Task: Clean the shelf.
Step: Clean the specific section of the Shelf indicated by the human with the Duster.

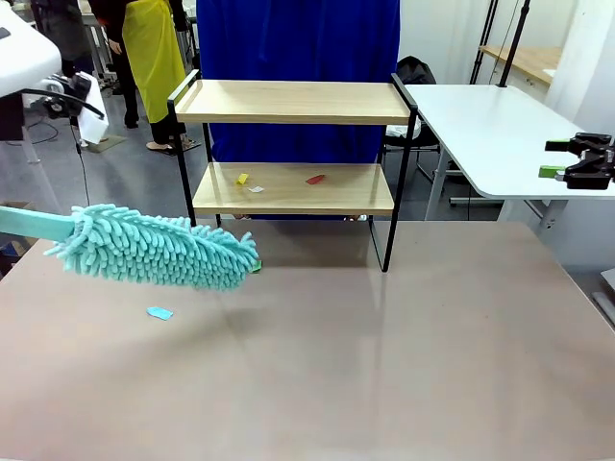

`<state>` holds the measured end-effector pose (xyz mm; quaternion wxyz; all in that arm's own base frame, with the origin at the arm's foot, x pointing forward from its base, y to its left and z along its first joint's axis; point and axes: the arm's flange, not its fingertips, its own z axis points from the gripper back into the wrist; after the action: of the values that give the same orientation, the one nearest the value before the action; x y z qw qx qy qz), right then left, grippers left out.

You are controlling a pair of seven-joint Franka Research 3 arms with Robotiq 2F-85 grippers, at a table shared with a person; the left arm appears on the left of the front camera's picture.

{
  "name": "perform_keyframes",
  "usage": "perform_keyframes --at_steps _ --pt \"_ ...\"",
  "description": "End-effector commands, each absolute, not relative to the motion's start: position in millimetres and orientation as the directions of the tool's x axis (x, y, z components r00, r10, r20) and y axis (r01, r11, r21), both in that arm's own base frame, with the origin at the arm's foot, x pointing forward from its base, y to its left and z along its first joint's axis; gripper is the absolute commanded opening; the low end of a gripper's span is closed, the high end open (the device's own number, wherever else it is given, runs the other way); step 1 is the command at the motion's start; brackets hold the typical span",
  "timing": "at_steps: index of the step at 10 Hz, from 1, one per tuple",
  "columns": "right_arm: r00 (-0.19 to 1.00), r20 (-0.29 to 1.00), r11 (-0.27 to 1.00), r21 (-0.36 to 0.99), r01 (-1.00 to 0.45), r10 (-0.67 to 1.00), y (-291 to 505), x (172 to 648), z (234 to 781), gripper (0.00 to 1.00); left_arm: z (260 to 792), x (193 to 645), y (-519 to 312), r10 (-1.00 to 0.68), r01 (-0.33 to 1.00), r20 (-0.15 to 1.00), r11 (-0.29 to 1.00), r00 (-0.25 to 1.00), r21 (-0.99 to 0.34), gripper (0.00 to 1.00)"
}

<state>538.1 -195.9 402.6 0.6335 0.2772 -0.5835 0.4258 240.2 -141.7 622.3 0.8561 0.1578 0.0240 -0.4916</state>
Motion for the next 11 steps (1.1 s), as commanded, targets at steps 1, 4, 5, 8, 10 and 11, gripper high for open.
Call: perform_keyframes --at_steps 1,4,5,8,10,11 --pt "-0.047 0.975 0.482 -0.149 -0.863 0.217 -194.3 537.4 404.7 1.00 622.8 245.8 -131.9 -0.827 0.836 -0.169 0.492 0.536 0.243 0.13" --pt "-0.047 0.975 0.482 -0.149 -0.863 0.217 -194.3 537.4 404.7 1.00 622.8 245.8 -131.9 -0.827 0.836 -0.169 0.492 0.536 0.243 0.13" --pt "-0.047 0.975 0.482 -0.149 -0.863 0.217 -194.3 537.4 404.7 1.00 622.8 245.8 -131.9 -0.827 0.836 -0.169 0.492 0.536 0.243 0.13" --pt "-0.047 0.975 0.482 -0.149 -0.863 0.217 -194.3 537.4 404.7 1.00 622.8 245.8 -131.9 -0.827 0.836 -0.169 0.492 0.536 0.243 0.13" --pt "-0.047 0.975 0.482 -0.149 -0.863 0.217 -194.3 537.4 404.7 1.00 622.8 245.8 -131.9 -0.827 0.836 -0.169 0.492 0.536 0.243 0.13" --pt "-0.047 0.975 0.482 -0.149 -0.863 0.217 -194.3 537.4 404.7 1.00 622.8 245.8 -131.9 -0.827 0.836 -0.169 0.492 0.536 0.243 0.13"
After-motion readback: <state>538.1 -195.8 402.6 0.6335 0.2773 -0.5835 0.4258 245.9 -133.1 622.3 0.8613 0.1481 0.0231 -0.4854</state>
